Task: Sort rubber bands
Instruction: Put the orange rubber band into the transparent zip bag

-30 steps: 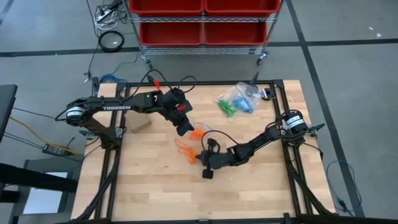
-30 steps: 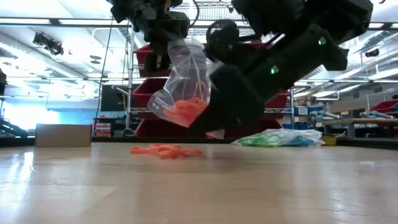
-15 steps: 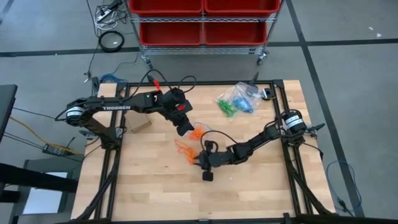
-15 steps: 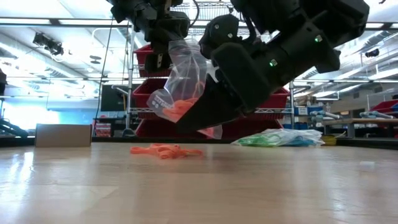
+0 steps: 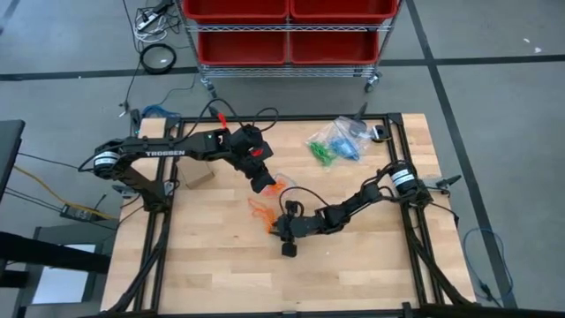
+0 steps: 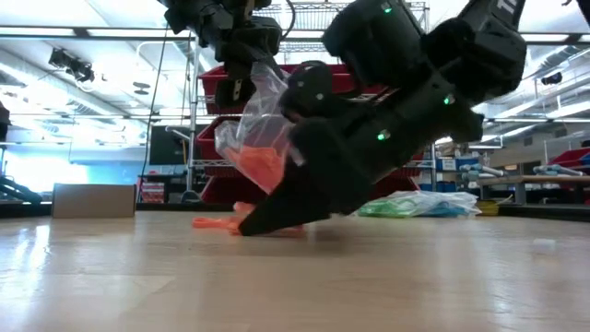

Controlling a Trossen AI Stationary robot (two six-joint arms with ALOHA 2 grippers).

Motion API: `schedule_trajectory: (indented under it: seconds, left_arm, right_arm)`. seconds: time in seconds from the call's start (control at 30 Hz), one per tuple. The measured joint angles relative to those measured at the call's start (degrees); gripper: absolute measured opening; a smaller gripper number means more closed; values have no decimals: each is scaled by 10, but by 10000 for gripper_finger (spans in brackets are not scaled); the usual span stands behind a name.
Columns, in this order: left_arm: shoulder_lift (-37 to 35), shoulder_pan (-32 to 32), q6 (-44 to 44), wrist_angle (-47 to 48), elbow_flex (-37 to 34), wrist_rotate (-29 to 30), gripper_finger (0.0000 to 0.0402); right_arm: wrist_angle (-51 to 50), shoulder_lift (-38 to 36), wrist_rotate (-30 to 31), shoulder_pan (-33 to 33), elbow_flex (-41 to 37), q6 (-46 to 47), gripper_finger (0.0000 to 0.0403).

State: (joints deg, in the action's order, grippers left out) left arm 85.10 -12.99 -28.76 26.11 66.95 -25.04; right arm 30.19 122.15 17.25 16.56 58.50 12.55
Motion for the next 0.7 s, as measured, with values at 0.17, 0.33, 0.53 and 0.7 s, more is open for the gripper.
schedule_trajectory:
  seconds: [0.17,0.33,0.53,0.7]
  left_arm:
    - [0,0,0,6,0,0,17]
    - [0,0,1,5,0,0,17]
    - [0,0,1,6,0,0,17]
    - [0,0,1,6,0,0,17]
  right_arm:
    - [-15,14,28,2,29,-18,87]
    - [-33,3,25,2,32,-39,10]
    - [-108,-42,46,25,32,-51,2]
    - [-184,-120,119,46,32,-80,1]
